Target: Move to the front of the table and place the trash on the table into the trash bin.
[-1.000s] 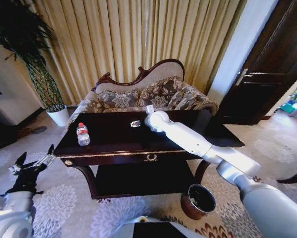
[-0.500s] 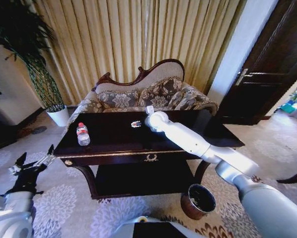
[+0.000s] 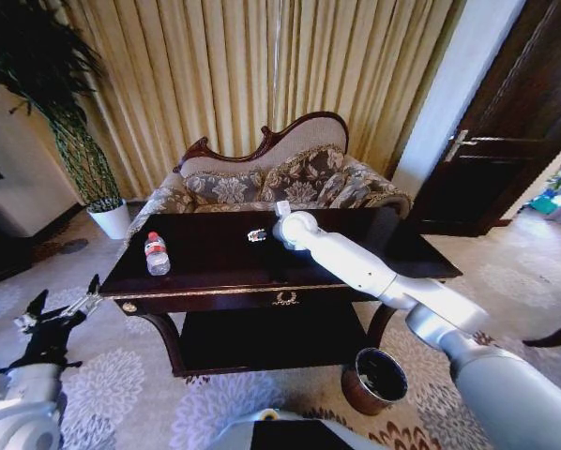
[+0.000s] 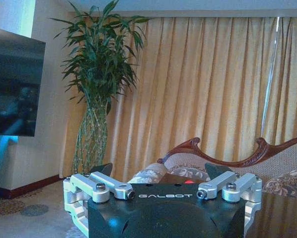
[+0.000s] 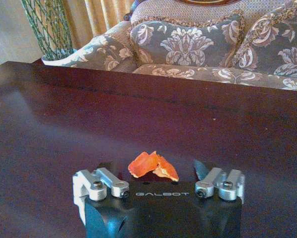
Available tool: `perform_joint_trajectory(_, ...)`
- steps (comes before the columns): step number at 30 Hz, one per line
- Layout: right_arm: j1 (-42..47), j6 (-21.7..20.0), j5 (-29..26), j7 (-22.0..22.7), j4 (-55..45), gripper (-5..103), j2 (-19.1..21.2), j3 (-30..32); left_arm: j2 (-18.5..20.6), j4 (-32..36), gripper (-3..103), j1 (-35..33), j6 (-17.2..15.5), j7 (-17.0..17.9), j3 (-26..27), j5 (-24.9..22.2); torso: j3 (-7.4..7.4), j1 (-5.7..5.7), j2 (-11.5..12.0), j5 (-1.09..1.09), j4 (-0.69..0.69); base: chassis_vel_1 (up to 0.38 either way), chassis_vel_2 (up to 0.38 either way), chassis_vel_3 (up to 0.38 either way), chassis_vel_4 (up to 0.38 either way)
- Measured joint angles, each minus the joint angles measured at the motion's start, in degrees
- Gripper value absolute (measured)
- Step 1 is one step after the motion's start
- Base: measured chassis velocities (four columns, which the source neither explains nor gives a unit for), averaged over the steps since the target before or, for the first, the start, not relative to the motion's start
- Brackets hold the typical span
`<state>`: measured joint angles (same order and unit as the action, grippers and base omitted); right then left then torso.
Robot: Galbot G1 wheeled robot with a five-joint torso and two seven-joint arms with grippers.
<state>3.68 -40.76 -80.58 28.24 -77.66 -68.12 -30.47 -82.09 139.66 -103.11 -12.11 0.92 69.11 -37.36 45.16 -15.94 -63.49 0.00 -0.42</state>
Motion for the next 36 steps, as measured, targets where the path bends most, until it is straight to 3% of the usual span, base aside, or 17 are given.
perform_joint_trajectory(4,-0.01,0.05,0.08,0.00,0.01,79,0.01,-0.07,0.10,0.00,100,0.02,0.00,0.00,0.01,0.00,0.00,0.00,0.00,0.00,0.00,0.000,0.000,0.000,0.000)
perform_joint_trajectory(6,-0.06,0.07,0.16,-0.02,0.03,63,0.02,-0.18,0.24,-0.01,100,0.01,0.01,0.00,0.04,0.00,0.00,0.00,0.00,0.00,0.00,0.000,0.000,0.000,0.000)
perform_joint_trajectory(11,-0.07,0.07,0.25,-0.07,0.00,47,0.13,-0.31,0.32,-0.02,100,0.02,0.01,-0.01,0.06,-0.02,0.00,0.00,0.00,0.00,0.00,0.000,0.000,0.000,0.000)
perform_joint_trajectory(14,-0.06,0.07,0.26,-0.10,-0.05,47,0.18,-0.38,0.34,-0.03,100,0.02,0.01,-0.02,0.06,-0.04,0.00,0.00,0.00,0.00,0.00,0.000,0.000,0.000,0.000)
perform_joint_trajectory(16,-0.02,0.08,0.25,-0.21,-0.12,30,0.19,-0.46,0.37,-0.12,100,0.03,0.02,-0.03,0.07,-0.06,0.00,0.00,0.00,0.01,0.03,0.000,0.000,0.000,0.000)
perform_joint_trajectory(18,0.02,0.08,0.26,-0.23,-0.14,25,0.19,-0.47,0.38,-0.17,100,0.04,0.03,-0.03,0.08,-0.06,0.00,0.00,0.00,0.00,0.03,0.000,0.000,0.000,0.000)
perform_joint_trajectory(19,0.06,0.08,0.28,-0.24,-0.16,14,0.20,-0.49,0.41,-0.19,100,0.06,0.03,-0.04,0.08,-0.07,0.00,0.00,0.00,0.00,0.02,0.000,0.000,0.000,0.000)
perform_joint_trajectory(20,0.06,0.08,0.28,-0.24,-0.16,14,0.20,-0.49,0.41,-0.19,100,0.06,0.03,-0.04,0.08,-0.07,0.00,0.00,0.00,0.00,0.02,0.000,0.000,0.000,0.000)
perform_joint_trajectory(22,0.18,0.08,0.40,-0.23,-0.14,4,0.20,-0.54,0.52,-0.22,100,0.11,0.05,-0.05,0.09,-0.09,0.01,0.00,0.00,0.00,0.00,0.000,0.000,0.000,0.000)
perform_joint_trajectory(36,0.46,0.09,0.47,-0.24,-0.51,2,0.69,-0.37,0.51,-0.50,100,0.19,0.06,-0.06,-0.15,-0.11,0.01,0.00,0.00,0.00,0.01,0.000,0.000,0.000,0.000)
